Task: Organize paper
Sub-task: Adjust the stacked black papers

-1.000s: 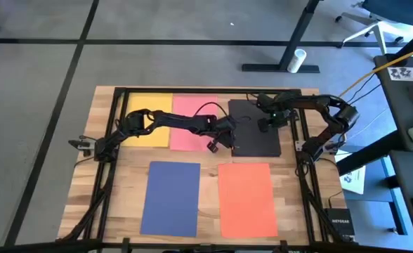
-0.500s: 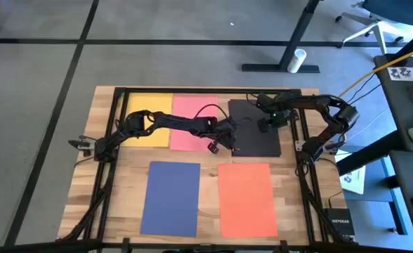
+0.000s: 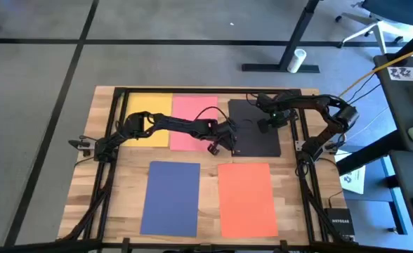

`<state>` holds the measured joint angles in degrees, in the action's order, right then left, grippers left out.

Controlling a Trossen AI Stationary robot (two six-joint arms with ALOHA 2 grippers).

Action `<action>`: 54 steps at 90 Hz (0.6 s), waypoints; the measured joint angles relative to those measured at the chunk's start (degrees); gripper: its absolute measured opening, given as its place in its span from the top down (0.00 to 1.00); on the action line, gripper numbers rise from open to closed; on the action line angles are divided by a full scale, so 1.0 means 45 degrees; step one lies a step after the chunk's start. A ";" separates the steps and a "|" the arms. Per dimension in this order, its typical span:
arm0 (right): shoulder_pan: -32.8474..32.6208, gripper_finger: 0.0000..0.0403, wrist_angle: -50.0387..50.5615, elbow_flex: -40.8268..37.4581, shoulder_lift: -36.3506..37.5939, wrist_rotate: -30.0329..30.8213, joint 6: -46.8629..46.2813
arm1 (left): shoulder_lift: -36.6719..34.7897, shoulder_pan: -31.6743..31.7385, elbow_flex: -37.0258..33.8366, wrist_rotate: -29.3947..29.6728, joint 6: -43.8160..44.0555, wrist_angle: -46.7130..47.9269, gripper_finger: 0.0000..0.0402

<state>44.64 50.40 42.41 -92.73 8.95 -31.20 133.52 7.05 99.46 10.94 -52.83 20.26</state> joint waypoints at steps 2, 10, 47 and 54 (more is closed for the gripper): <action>-0.0004 1.00 0.0006 0.0000 0.0000 0.0006 0.0005 | -0.0067 -0.0003 -0.0002 -0.0008 0.0056 0.0104 1.00; -0.0009 1.00 0.0027 0.0000 0.0000 0.0014 0.0039 | -0.0234 -0.0017 -0.0019 -0.0103 0.0298 0.0407 1.00; -0.0009 1.00 0.0095 -0.0024 0.0274 0.0084 0.0727 | -0.1504 -0.0247 -0.0020 -0.0049 0.1750 0.1305 1.00; -0.0004 1.00 0.0135 -0.0068 0.0590 -0.0090 0.0881 | -0.1915 -0.0252 -0.0015 -0.0098 0.2300 0.1416 1.00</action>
<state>44.62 51.00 42.11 -90.07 8.55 -27.23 124.91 5.91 99.39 10.50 -42.48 26.63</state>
